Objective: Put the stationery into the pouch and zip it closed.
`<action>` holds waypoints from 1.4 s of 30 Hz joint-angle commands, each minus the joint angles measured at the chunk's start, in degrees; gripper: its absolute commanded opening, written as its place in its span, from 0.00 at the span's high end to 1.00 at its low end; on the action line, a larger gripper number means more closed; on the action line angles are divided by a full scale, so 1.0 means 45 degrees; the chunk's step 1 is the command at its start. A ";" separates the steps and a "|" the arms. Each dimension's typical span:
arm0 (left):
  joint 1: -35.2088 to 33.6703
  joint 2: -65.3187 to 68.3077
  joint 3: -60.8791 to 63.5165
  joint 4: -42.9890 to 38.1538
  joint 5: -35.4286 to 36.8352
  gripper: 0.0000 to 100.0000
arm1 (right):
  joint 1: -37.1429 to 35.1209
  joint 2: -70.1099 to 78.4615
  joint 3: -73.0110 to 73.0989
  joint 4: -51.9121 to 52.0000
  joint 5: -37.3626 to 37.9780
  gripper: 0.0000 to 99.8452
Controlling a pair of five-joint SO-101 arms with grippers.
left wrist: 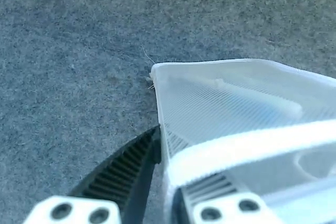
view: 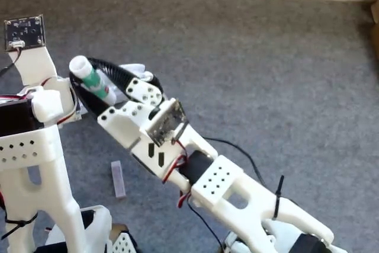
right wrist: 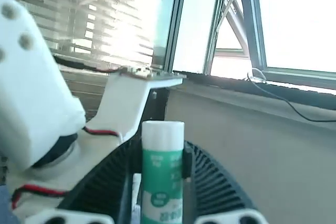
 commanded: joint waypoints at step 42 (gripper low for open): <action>-0.0244 -0.0127 -0.0147 -0.0020 0.0039 0.99 | 0.0733 0.1924 -0.0947 -0.1788 -0.3223 0.85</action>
